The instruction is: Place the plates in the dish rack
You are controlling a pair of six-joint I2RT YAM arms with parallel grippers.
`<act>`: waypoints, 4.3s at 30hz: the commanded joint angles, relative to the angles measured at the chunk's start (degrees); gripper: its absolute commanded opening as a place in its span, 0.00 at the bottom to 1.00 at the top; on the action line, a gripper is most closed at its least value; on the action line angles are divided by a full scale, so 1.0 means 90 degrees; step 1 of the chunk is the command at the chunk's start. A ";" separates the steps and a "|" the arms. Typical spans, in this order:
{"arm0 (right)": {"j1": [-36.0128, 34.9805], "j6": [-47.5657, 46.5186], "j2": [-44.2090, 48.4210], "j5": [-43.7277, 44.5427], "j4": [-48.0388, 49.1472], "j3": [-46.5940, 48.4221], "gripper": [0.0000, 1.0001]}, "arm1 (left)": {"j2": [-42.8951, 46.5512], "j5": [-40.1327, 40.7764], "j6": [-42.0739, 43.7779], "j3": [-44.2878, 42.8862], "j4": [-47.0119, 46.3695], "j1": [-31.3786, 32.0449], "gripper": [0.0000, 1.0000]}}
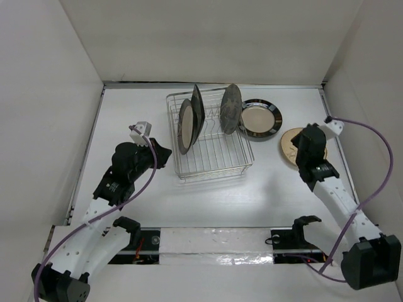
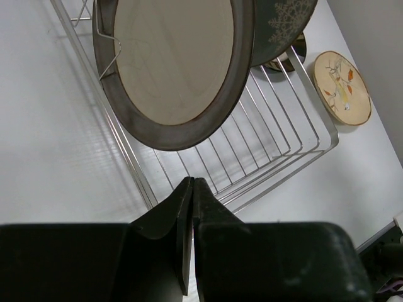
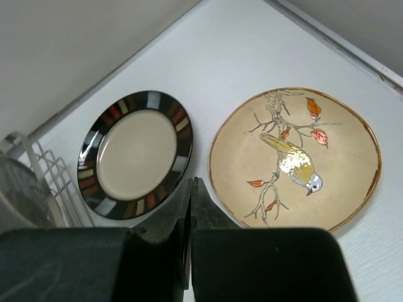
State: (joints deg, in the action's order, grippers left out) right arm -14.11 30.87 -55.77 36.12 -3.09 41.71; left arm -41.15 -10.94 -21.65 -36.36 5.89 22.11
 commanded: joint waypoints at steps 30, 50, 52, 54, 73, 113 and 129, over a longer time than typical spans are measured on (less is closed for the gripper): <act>0.4653 0.1970 -0.2561 -0.5213 0.3624 -0.2311 0.63 | 0.0148 -0.0611 0.0462 -0.0208 -0.0352 0.0044 0.00; 0.4712 0.2410 -0.1660 -0.4639 0.3139 -0.2369 0.00 | 0.0100 -0.0406 0.0423 -0.0228 -0.0313 0.0044 0.05; 0.4712 0.2371 -0.1121 -0.4241 0.2758 -0.2369 0.00 | 0.0099 -0.0474 0.0423 -0.0208 -0.0342 0.0044 0.06; 0.4634 0.2254 -0.0545 -0.4014 0.2426 -0.2282 0.00 | 0.0128 -0.0474 0.0404 -0.0198 -0.0361 0.0044 0.07; -0.0243 -0.0763 -0.0217 -0.1144 0.0412 0.2960 0.00 | 0.0109 -0.0455 0.0384 -0.0179 -0.0362 -0.0093 0.16; -0.3139 -0.3743 -0.6001 0.3252 -0.1414 0.7953 0.00 | 0.0490 -0.0230 0.0443 -0.0218 -0.0205 0.0112 0.17; -0.3266 -0.2739 -0.6391 0.3077 -0.2077 0.7465 0.00 | 0.0373 -0.0200 0.0452 -0.0237 -0.0225 0.0170 0.18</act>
State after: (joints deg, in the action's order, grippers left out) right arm -42.48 0.99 -114.17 60.82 -24.82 107.81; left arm -37.74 -12.95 -18.26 -36.36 5.56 23.31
